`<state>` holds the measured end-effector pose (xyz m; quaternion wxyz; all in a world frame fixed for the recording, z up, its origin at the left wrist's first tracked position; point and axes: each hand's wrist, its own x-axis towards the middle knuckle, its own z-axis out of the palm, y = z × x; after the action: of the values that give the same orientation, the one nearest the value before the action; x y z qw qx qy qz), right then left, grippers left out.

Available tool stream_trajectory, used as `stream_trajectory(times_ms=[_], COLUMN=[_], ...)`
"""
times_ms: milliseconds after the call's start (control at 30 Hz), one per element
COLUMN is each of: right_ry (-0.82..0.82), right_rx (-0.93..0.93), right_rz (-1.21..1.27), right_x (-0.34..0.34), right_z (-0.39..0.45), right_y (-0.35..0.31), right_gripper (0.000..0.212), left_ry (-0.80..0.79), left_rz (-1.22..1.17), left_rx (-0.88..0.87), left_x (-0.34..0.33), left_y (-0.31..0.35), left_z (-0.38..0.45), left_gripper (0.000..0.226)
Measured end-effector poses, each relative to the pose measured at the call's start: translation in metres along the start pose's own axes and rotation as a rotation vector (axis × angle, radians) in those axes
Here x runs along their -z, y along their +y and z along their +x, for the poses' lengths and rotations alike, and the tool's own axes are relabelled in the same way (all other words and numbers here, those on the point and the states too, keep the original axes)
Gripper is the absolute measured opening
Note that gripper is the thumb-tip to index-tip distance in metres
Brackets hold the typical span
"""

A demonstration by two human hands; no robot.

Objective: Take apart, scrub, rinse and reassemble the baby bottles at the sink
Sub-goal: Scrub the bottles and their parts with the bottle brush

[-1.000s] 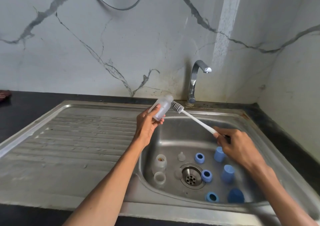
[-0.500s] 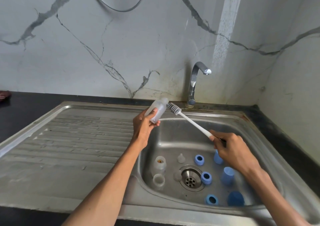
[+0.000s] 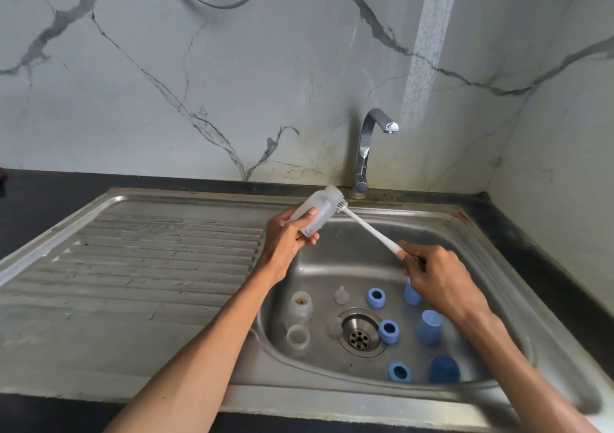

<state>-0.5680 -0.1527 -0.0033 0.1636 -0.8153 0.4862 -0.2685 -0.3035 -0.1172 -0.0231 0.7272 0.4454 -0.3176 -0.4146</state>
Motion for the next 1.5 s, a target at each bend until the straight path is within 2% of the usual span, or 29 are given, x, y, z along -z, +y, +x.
stream_trajectory(times_ms=[133, 267, 567, 800, 867, 1100, 1233, 1367, 1433, 1500], right_ry=[0.008, 0.015, 0.019, 0.004, 0.004, 0.063, 0.065, 0.042, 0.031, 0.042], right_rx=[-0.011, 0.014, 0.018, 0.033, 0.039, 0.090, 0.102, 0.058, 0.063, 0.071], right_rz=[0.008, 0.055, 0.068, 0.037, 0.004, 0.068, 0.079, 0.066, 0.103, 0.117], right_x=[0.003, -0.001, 0.003, 0.006, 0.006, 0.009, 0.006, 0.003, 0.002, 0.002], right_z=[0.000, 0.002, 0.002, -0.001, -0.001, -0.002, -0.001, 0.000, 0.000, 0.000], right_y=[0.004, -0.001, 0.002, 0.002, 0.006, 0.005, 0.004, 0.006, 0.005, 0.005], right_gripper=[0.033, 0.033, 0.030, 0.030, 0.031, 0.031, 0.030, 0.033, 0.033, 0.032], left_ry=[-0.096, -0.008, 0.019, 0.135, 0.133, 0.251, 0.142, 0.022, 0.073, 0.214], left_rz=[0.101, 0.060, -0.022, -0.116, -0.075, -0.119, 0.127, 0.482, 0.507, 0.457], left_rx=[0.003, -0.047, -0.044, -0.080, -0.089, -0.030, -0.091, -0.246, -0.287, -0.325], left_x=[-0.018, -0.017, -0.010, 0.003, 0.009, 0.016, 0.004, -0.006, -0.009, -0.004], left_y=[-0.005, 0.003, 0.001, 0.007, 0.005, 0.001, -0.007, -0.019, -0.019, -0.014], left_z=[-0.006, -0.006, -0.003, 0.003, 0.005, 0.012, 0.005, 0.002, 0.003, 0.007], left_gripper=[0.030, 0.027, 0.027, 0.020, 0.024, 0.023, 0.023, 0.042, 0.045, 0.044])
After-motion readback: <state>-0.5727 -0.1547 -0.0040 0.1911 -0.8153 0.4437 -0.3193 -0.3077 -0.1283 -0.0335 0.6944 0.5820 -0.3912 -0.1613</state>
